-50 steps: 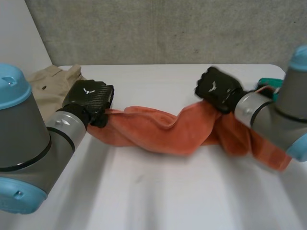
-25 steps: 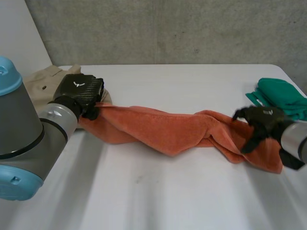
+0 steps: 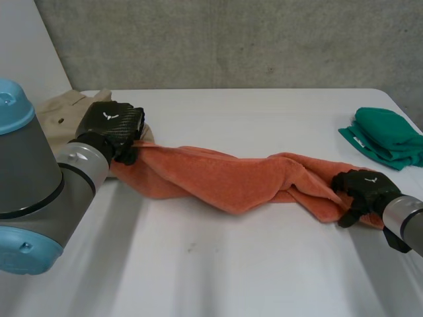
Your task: Fold the laundry.
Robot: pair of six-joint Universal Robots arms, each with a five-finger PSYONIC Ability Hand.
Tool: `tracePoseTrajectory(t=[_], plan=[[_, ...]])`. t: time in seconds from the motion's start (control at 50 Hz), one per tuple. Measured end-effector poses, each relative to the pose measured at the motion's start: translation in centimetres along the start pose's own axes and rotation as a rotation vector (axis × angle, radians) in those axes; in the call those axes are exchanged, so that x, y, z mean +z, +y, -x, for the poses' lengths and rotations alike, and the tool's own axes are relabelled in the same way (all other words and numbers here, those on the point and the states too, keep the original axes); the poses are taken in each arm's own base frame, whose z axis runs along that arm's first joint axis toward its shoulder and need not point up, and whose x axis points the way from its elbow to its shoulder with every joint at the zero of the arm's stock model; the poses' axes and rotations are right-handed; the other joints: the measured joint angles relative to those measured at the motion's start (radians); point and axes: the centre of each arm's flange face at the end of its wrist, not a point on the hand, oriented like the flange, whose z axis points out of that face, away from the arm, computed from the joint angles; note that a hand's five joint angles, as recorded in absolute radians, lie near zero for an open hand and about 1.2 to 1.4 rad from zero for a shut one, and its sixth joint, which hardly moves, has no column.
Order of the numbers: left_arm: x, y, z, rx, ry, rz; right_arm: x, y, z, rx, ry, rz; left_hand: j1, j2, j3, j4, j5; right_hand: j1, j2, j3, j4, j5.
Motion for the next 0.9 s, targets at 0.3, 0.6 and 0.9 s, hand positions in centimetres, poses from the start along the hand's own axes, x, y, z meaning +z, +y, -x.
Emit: tracePoseTrajectory(t=[0.3,0.6,0.9], plan=[[0.2,0.4,0.0,0.001,0.001,0.012,2.4,-1.3,-0.6,-0.081,0.065,-0.088,0.000,0.000,0.000,0.000,0.000,0.449,0.586,0.579,0.586,0.565],[-0.1,-0.6,1.4,0.001,-0.036,-0.010,-2.0,-6.9,-1.2,-0.337,0.072,-0.072,0.000,0.000,0.000,0.000,0.000,0.454,0.614,0.630,0.636,0.597],[0.2,1.9,1.6,0.144,-0.033,0.073,-6.3,-8.2,0.0,-0.517,-0.091,0.180,0.000,0.000,0.000,0.000,0.000,0.431,0.552,0.572,0.577,0.556]])
